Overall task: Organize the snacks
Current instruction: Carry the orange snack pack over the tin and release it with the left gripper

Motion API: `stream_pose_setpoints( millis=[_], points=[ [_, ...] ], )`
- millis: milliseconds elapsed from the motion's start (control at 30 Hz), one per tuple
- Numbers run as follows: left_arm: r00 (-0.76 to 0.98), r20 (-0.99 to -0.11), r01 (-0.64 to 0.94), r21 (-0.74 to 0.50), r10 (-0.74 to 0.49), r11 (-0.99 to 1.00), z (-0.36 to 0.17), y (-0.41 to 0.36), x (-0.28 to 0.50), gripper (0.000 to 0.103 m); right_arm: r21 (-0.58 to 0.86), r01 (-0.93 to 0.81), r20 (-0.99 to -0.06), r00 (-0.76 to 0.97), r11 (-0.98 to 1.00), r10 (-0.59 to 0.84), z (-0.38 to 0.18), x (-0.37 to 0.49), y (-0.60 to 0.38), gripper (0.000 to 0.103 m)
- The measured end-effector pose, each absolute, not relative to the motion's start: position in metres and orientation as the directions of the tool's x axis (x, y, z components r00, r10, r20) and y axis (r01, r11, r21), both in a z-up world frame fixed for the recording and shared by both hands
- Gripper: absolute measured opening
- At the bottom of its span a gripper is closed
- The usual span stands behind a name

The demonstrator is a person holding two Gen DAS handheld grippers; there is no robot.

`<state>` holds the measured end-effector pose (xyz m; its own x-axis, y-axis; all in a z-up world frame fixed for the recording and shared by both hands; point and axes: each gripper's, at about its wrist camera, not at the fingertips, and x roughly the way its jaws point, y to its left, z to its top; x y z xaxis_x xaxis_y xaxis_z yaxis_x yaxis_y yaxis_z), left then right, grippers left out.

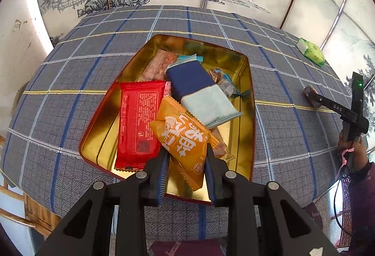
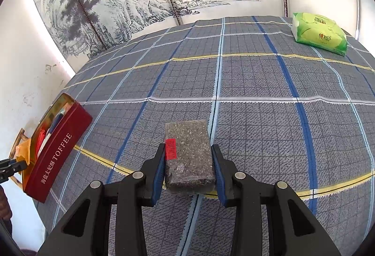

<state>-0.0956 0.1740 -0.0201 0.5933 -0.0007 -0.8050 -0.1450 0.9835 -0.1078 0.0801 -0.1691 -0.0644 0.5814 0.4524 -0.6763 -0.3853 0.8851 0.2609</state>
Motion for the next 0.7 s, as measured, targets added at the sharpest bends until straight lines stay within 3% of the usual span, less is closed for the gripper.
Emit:
stream_pose_setpoints(
  millis=[700],
  points=[
    [0.600,-0.796,-0.145,-0.008,0.081,0.989,-0.0273,0.1658,-0.0995,0.032,0.254,-0.381,-0.683,0.581,0.889,0.443,-0.0676,0.0786,-0.1672,0.038]
  ],
)
